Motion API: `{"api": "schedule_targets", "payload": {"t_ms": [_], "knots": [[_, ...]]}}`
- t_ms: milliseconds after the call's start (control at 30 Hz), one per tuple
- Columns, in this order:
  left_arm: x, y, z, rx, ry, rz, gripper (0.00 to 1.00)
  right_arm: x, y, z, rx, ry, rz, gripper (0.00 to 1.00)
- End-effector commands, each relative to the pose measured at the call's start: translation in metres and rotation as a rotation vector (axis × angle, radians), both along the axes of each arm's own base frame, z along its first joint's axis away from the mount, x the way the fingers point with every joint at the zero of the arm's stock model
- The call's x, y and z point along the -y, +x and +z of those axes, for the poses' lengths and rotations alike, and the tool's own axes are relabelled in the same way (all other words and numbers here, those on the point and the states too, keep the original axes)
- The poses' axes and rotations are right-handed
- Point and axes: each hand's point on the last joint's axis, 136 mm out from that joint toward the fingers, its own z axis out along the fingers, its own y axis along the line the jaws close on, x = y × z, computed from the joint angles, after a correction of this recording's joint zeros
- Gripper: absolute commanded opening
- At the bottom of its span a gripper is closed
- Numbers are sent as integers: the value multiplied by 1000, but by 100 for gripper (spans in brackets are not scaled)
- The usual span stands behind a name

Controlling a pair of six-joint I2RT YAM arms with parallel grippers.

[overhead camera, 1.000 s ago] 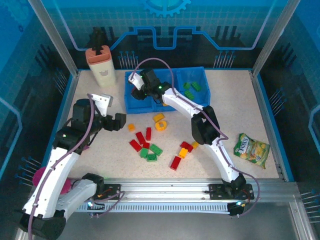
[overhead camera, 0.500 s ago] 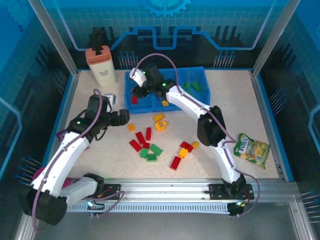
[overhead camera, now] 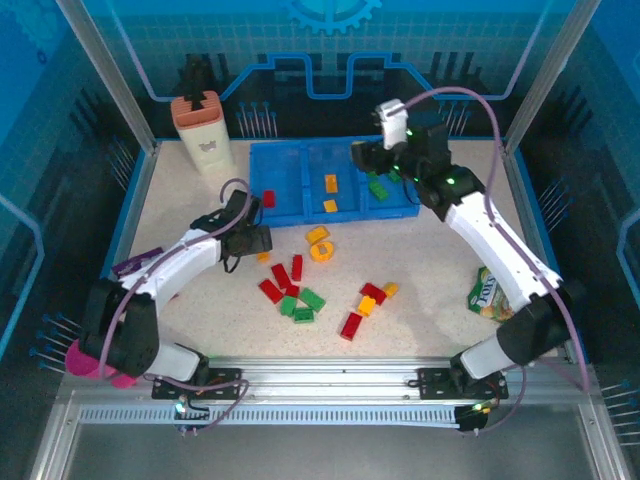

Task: Sort the legos into containers by color
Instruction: Pick up the lego from the center of the table.

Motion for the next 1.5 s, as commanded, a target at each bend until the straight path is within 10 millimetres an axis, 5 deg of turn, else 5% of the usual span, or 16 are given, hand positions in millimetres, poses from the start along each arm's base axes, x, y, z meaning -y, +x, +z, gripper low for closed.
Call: {"api": "schedule_targets", "payload": {"t_ms": [0,233,467,1067,1167,1267,1467], "knots": [[6,9,-16,-3,-46,72,80,7,-12,-35,-112,50,-39,75],[13,19,-50,-56,-65,111,77,25,-30,-64,-193,18,-54,75],[18,21,-78,-118,-51,118,72,28,-27,-80,-223,12,-57,75],[21,14,-100,-203,-45,92,27,26,-17,-98,-261,-26,-53,75],[25,14,-90,-196,-43,62,22,32,-20,-101,-266,-39,-69,76],[35,22,-60,-143,-33,13,21,41,-27,-108,-283,-56,-88,76],[102,50,30,20,-85,-152,20,65,-44,-130,-356,-57,-157,76]]}}
